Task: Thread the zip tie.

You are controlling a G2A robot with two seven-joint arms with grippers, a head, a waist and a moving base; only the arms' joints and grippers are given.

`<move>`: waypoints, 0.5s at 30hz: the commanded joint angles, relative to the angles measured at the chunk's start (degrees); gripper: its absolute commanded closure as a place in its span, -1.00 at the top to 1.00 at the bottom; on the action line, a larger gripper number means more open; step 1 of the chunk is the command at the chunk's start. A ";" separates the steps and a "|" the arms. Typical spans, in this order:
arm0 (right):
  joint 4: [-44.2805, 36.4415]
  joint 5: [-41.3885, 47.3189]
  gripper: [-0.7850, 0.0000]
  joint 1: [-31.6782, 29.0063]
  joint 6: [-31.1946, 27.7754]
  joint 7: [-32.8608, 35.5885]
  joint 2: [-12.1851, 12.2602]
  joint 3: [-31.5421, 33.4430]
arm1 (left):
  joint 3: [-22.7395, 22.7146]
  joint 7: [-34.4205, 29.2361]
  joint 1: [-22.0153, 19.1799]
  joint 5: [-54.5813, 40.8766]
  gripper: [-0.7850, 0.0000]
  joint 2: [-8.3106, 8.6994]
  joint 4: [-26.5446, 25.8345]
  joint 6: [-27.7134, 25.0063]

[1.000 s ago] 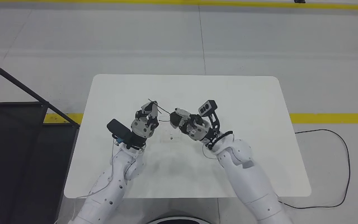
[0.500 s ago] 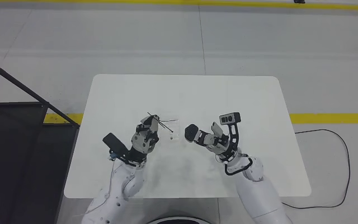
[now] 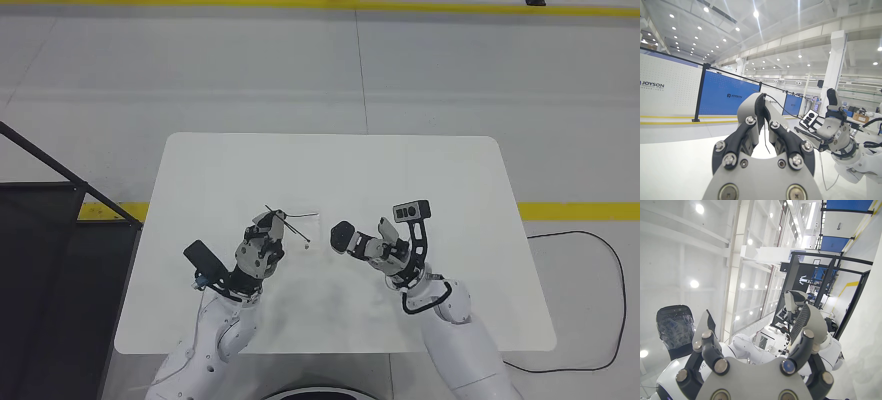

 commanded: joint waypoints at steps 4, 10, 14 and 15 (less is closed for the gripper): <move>0.00 0.00 1.00 0.00 0.00 0.00 0.00 0.00 | 0.02 -0.26 0.05 -0.30 -1.00 -0.02 -0.04 0.02; -0.78 -8.33 1.00 -1.91 -10.78 -5.66 -0.18 0.01 | -0.08 -6.72 1.70 -10.37 -1.00 -0.14 -3.42 -5.28; 2.65 -13.42 1.00 -1.94 -21.90 -8.72 -0.60 -0.38 | -0.76 -9.88 2.62 -15.45 -1.00 -0.15 -5.90 -6.74; 3.81 -14.80 1.00 -1.59 -24.46 -10.05 -0.75 -0.36 | -0.78 -10.45 2.88 -16.21 -1.00 -0.17 -6.33 -6.79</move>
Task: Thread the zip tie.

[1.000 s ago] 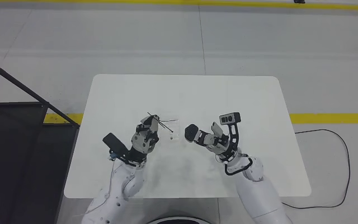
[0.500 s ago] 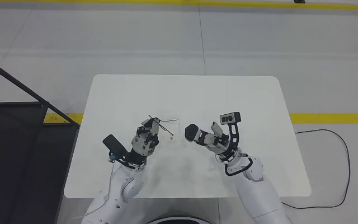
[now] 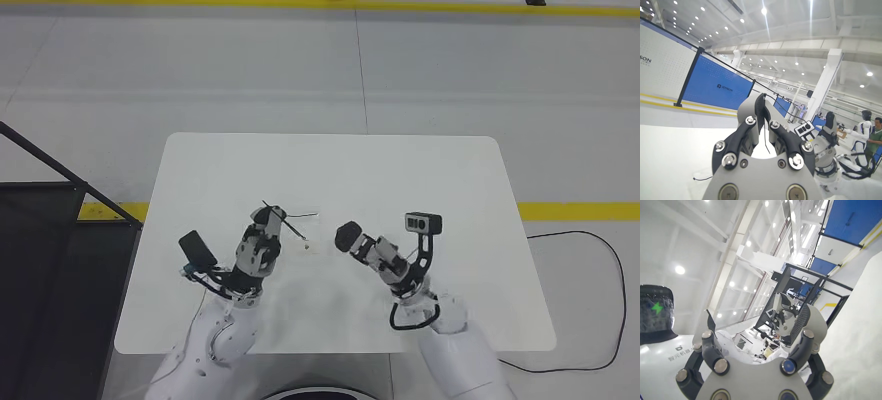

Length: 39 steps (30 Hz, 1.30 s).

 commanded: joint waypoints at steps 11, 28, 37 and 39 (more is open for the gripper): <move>3.44 -11.83 1.00 1.23 -8.27 -12.61 -1.36 1.26 | -0.49 -5.12 0.96 -5.21 -1.00 -0.09 -2.47 0.29; 4.81 -44.75 0.85 2.03 -8.27 -31.30 -3.26 -0.69 | 0.76 -9.71 0.35 -11.64 -1.00 -0.79 -3.25 0.93; 7.70 -54.75 0.14 3.71 -8.27 -42.72 -4.57 -3.89 | 1.55 -10.45 -0.18 -10.97 -1.00 -1.12 -2.23 -0.44; 8.08 -56.24 0.04 3.88 -8.27 -44.18 -4.73 -4.48 | 1.64 -10.88 -0.29 -11.20 -1.00 -1.16 -1.76 -1.32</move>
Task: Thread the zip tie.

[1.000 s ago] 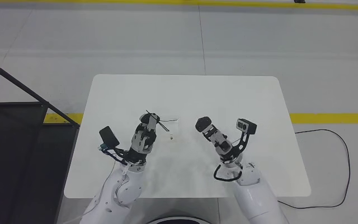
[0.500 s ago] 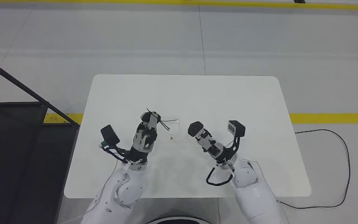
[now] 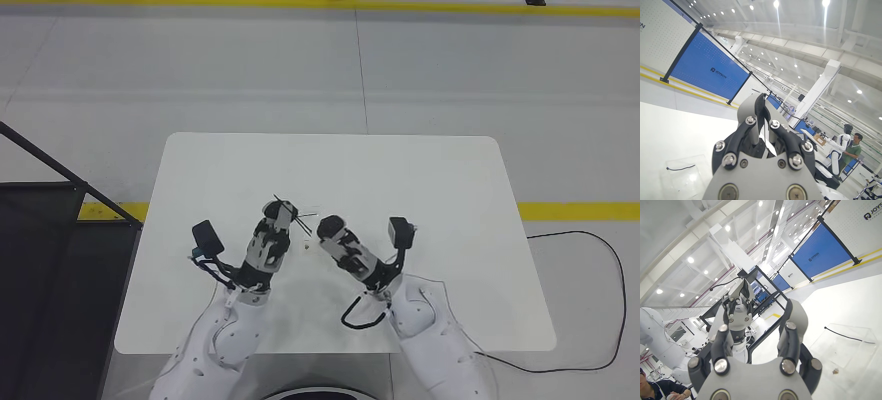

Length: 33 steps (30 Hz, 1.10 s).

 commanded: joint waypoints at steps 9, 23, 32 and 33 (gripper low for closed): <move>0.74 -4.14 -0.25 0.39 0.00 -5.08 -0.28 -2.49 | 0.34 0.54 -0.51 0.75 -1.00 -0.32 2.06 -1.48; 0.26 -6.40 -0.33 0.29 0.00 -8.94 0.39 -4.58 | 1.21 0.72 -0.90 1.66 -1.00 -0.85 3.21 -1.70; 0.69 -6.61 -0.56 0.89 0.00 -10.41 0.81 -5.51 | 1.18 0.28 -1.01 1.76 -1.00 -1.07 3.59 -1.87; 0.75 -6.61 -0.59 0.96 0.00 -10.52 0.85 -5.61 | 1.19 0.22 -1.02 1.74 -1.00 -1.09 3.60 -1.90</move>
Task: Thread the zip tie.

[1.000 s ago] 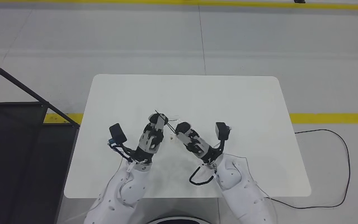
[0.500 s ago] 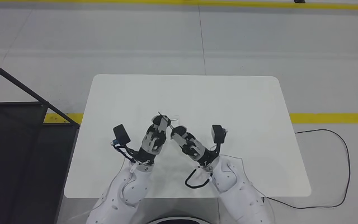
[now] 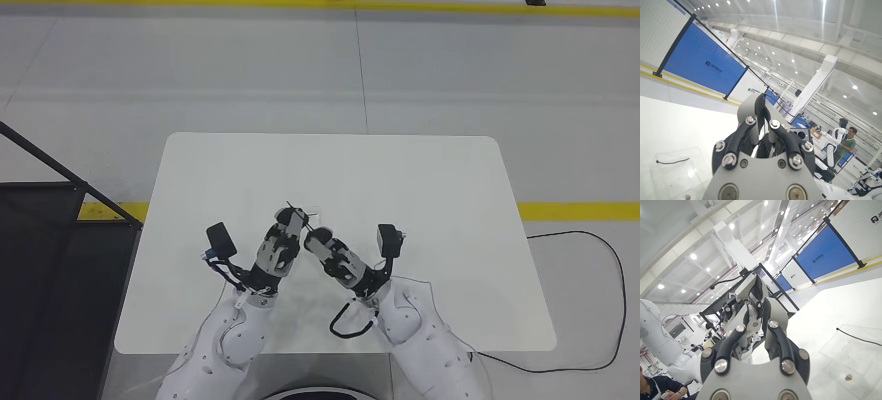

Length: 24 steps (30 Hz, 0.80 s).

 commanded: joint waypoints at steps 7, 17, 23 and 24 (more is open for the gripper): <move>0.45 -0.05 -0.92 0.51 0.00 -0.55 0.31 -0.62 | -0.09 -0.34 -0.10 -0.09 -1.00 -0.18 0.20 -0.29; 0.65 -0.10 -1.00 0.91 0.00 -1.25 0.64 -1.20 | -0.32 -0.62 -0.12 0.18 -1.00 -0.35 0.45 -0.65; 0.84 0.00 -1.00 1.11 0.00 -1.59 0.80 -1.52 | -0.42 -0.85 -0.11 0.40 -1.00 -0.44 0.56 -0.88; 0.87 0.06 -1.00 1.14 0.00 -1.67 0.82 -1.57 | -0.44 -0.89 -0.12 0.42 -1.00 -0.45 0.56 -0.91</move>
